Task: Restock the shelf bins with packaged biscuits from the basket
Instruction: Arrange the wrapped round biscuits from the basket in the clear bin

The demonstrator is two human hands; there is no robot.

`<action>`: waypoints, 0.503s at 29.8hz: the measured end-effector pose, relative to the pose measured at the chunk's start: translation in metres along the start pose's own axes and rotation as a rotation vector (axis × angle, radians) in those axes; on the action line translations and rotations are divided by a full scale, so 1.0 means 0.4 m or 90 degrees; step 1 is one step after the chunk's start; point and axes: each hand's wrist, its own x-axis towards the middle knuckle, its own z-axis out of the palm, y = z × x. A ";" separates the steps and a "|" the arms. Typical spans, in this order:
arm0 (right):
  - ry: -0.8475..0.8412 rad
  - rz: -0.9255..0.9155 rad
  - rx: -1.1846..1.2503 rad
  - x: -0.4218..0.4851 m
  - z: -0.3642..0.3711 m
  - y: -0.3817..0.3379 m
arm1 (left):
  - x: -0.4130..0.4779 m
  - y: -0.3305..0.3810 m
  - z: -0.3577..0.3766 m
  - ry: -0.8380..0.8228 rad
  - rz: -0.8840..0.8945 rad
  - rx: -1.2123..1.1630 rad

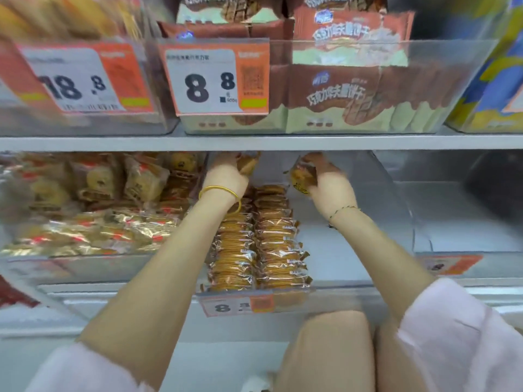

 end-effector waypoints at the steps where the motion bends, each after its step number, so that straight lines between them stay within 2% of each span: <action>1: -0.008 0.004 -0.009 0.025 0.019 -0.005 | 0.024 -0.004 0.018 0.005 0.017 0.063; 4: -0.035 0.028 -0.093 0.099 0.078 -0.010 | 0.076 -0.022 0.065 -0.016 0.012 0.178; 8: 0.012 -0.042 -0.167 0.132 0.129 -0.010 | 0.087 -0.036 0.101 -0.011 -0.041 0.176; 12: -0.010 -0.089 -0.133 0.140 0.166 0.000 | 0.091 -0.046 0.118 -0.056 -0.061 0.201; 15: -0.078 -0.104 -0.080 0.143 0.190 0.012 | 0.113 -0.060 0.127 -0.134 -0.035 0.231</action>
